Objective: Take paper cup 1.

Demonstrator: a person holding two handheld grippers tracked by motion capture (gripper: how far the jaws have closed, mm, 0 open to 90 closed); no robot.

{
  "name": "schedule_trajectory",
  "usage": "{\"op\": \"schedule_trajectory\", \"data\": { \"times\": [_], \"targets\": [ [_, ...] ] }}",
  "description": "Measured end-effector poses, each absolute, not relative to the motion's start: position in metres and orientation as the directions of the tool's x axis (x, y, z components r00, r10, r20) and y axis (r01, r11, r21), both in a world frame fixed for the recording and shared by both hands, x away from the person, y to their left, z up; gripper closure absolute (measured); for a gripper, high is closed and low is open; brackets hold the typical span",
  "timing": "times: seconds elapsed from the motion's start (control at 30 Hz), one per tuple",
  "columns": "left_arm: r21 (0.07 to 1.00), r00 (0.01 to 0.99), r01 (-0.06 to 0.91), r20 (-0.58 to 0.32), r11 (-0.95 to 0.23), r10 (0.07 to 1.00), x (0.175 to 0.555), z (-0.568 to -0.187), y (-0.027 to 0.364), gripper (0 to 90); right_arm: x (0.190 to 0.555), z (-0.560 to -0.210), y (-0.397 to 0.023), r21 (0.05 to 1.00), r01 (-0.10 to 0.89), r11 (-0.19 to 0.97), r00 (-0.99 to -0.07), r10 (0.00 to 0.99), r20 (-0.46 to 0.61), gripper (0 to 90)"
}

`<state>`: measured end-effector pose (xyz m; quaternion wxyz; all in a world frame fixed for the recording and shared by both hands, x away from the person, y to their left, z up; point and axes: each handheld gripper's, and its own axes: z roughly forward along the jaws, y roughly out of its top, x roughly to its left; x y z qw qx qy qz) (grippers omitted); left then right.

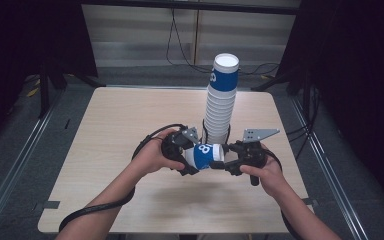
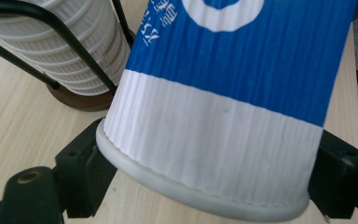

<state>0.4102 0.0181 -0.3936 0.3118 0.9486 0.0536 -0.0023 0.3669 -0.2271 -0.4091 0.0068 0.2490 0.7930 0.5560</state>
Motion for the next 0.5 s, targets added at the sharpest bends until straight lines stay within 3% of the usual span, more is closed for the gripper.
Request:
{"op": "schedule_trajectory", "data": {
  "times": [0.5],
  "targets": [
    [0.553,0.998,0.068,-0.022,-0.83,0.067,0.409,-0.3915,0.0168,14.4,0.3694,-0.4075,-0.2224,0.869,0.402,0.288,-0.879,0.387,0.279,28.3]
  ]
}}
